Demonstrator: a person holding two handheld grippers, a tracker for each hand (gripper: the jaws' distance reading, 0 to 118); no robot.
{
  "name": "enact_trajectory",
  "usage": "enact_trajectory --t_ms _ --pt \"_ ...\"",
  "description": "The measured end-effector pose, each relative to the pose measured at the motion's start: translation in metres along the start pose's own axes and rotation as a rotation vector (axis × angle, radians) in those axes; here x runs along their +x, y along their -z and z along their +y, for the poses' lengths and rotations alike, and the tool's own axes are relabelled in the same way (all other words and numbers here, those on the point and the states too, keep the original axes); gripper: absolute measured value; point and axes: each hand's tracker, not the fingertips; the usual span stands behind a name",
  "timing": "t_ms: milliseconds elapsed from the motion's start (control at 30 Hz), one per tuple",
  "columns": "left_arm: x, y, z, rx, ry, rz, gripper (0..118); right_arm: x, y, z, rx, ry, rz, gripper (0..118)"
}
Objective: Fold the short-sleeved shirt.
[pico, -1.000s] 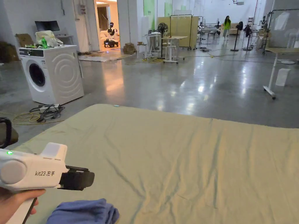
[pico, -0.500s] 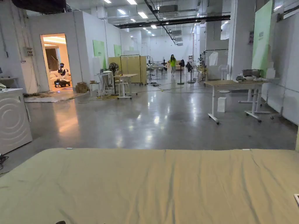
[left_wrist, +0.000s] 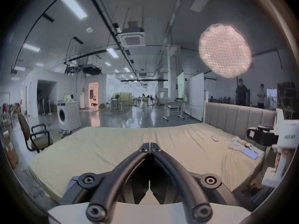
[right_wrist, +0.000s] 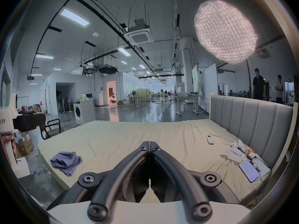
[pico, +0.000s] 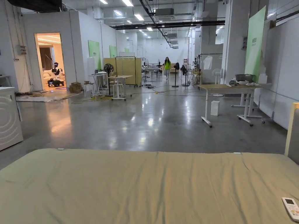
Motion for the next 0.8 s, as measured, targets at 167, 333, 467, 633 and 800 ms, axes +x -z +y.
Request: enact_trajectory --t_ms 167,333,467,633,800 --pt "0.004 0.001 0.003 -0.03 0.018 0.018 0 0.012 -0.002 0.0 -0.011 0.039 -0.014 0" --pt "0.004 0.002 0.011 -0.013 -0.014 -0.016 0 0.009 -0.004 0.004 -0.015 0.014 -0.015 0" --pt "0.007 0.003 0.014 -0.007 0.004 -0.021 0 0.008 -0.005 0.008 -0.006 0.014 0.016 0" --pt "0.01 0.002 0.019 0.001 0.001 -0.014 0 0.005 -0.006 0.017 0.004 -0.01 0.035 0" --pt "0.01 0.003 0.022 0.028 0.001 -0.01 14 0.002 -0.011 0.025 0.043 -0.044 0.022 21"
